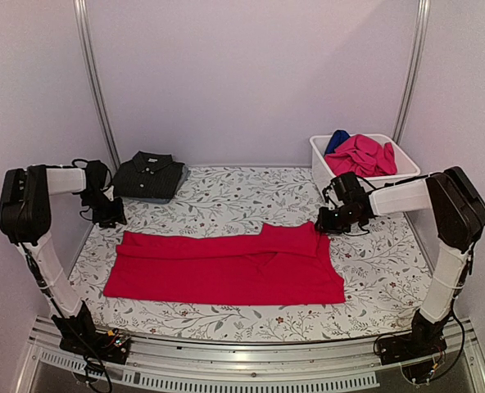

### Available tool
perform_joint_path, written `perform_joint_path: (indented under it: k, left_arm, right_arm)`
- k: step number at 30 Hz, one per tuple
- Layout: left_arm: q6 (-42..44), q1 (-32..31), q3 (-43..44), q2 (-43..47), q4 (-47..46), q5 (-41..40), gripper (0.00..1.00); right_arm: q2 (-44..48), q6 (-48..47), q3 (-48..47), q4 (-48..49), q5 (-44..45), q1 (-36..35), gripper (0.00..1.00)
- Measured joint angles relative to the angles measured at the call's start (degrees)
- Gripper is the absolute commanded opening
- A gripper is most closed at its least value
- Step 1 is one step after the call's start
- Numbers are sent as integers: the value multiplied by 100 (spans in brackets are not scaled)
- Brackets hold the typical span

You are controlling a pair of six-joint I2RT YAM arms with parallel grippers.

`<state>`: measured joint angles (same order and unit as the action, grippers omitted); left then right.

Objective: Fold and stack the mixed laundry pile
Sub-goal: Adjust the rectangle-folded T-shirt at the center of the board.

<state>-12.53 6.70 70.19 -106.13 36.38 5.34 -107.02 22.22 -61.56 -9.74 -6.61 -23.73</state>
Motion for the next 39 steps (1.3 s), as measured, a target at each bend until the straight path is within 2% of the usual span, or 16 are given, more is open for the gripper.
perform_joint_path:
  k: [4,6,10,18,23,36,39]
  left_arm:
    - [-20,94,-35,0,-96,136,40]
    - [-31,122,-66,0,-140,199,38]
    - [-39,144,-151,0,-208,337,35]
    - [-15,157,-299,2,-291,610,38]
    - [-7,162,-398,28,-315,809,36]
    - [-81,162,-673,157,-339,1082,19]
    - [-94,164,-673,157,-396,1117,12]
  right_arm:
    - [-20,20,0,-4,-20,0,4]
    - [-20,9,0,-2,-22,0,0]
    - [-20,33,0,-7,-17,0,0]
    - [-20,31,0,-15,26,0,0]
    - [-20,31,0,-33,61,0,0]
    - [-20,28,0,-57,151,0,0]
    - [-17,26,-2,-57,157,0,0]
